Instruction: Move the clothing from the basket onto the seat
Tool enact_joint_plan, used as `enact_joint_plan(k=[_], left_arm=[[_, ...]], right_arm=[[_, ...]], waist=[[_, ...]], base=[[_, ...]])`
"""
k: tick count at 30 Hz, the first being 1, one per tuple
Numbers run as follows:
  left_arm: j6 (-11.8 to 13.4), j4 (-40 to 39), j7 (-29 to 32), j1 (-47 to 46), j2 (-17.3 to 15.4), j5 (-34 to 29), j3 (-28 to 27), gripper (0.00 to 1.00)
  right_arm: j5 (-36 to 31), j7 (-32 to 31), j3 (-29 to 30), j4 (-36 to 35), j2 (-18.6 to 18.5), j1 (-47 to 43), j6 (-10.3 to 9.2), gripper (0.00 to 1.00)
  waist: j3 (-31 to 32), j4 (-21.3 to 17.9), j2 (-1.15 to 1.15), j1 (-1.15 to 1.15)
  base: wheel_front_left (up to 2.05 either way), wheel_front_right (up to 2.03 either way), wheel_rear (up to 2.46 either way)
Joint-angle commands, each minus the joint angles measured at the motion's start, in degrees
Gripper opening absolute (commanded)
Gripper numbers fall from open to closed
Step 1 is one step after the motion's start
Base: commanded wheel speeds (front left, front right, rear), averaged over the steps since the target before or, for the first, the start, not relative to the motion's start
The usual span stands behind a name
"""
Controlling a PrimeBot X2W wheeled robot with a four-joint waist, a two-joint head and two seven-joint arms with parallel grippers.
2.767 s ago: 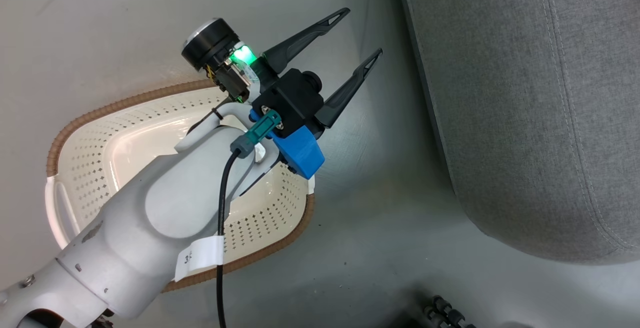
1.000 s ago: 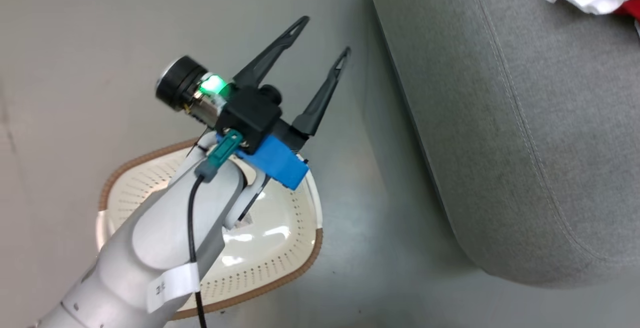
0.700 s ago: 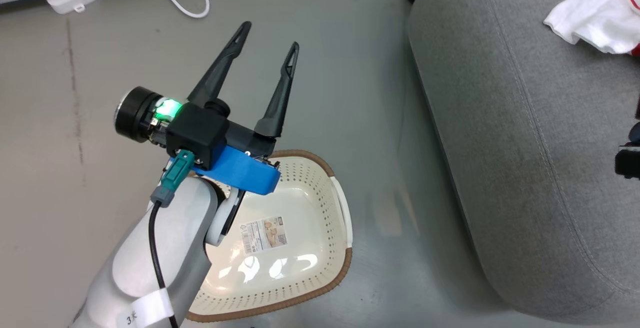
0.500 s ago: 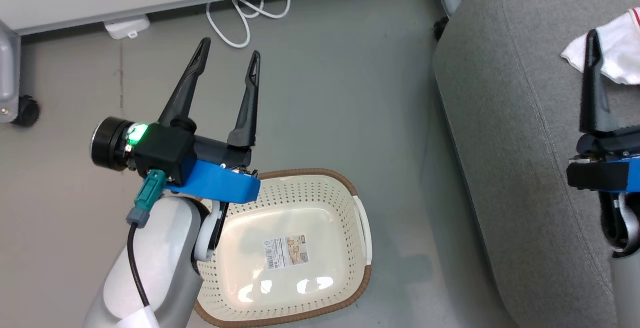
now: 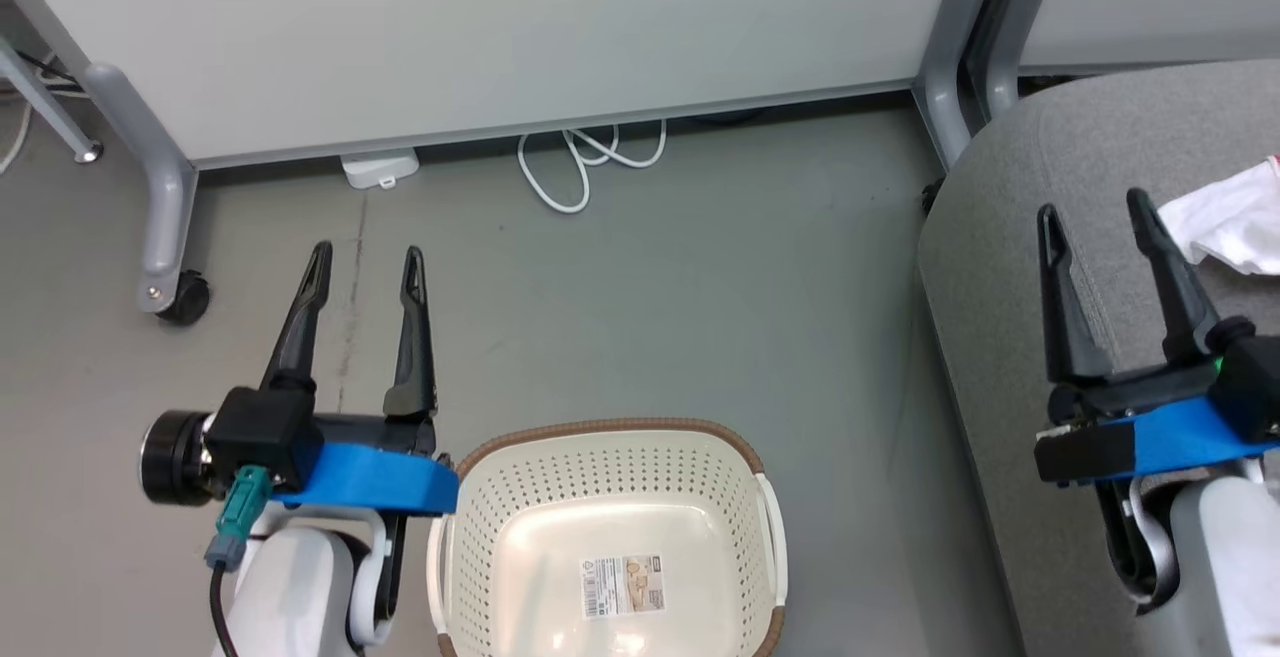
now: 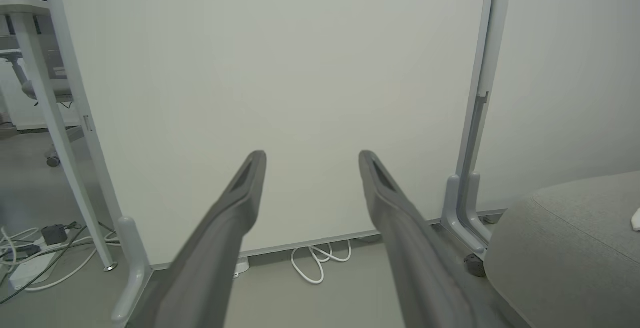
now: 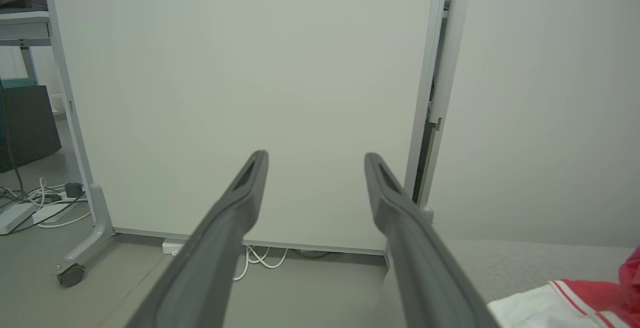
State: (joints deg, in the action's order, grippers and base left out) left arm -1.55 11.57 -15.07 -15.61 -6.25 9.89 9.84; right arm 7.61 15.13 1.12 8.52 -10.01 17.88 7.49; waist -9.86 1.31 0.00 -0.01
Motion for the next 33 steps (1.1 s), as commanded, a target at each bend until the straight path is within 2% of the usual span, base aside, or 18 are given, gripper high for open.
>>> enact_joint_plan(k=[1,16,33], left_arm=[[-0.47,-0.18,-0.14,2.05,0.56,-0.39,-1.17,1.0],[-3.25,-0.5,-0.15,10.08,2.91,-2.42,-6.12,1.0],[-4.42,1.91,-0.15,12.96,3.37,-1.95,-6.15,1.0]], right_arm=[[-0.1,0.03,0.26,0.39,0.68,-2.39,0.01,1.0],[0.22,0.03,3.51,1.21,4.26,-12.81,0.01,1.0],[0.52,0.03,4.97,2.33,6.57,-17.1,0.01,1.0]], waist=[[1.99,0.7,0.0,0.01],[6.99,1.55,0.0,0.01],[8.95,1.95,0.0,0.01]], base=[[0.0,0.0,0.0],[0.0,0.0,0.0],[0.0,0.0,0.0]])
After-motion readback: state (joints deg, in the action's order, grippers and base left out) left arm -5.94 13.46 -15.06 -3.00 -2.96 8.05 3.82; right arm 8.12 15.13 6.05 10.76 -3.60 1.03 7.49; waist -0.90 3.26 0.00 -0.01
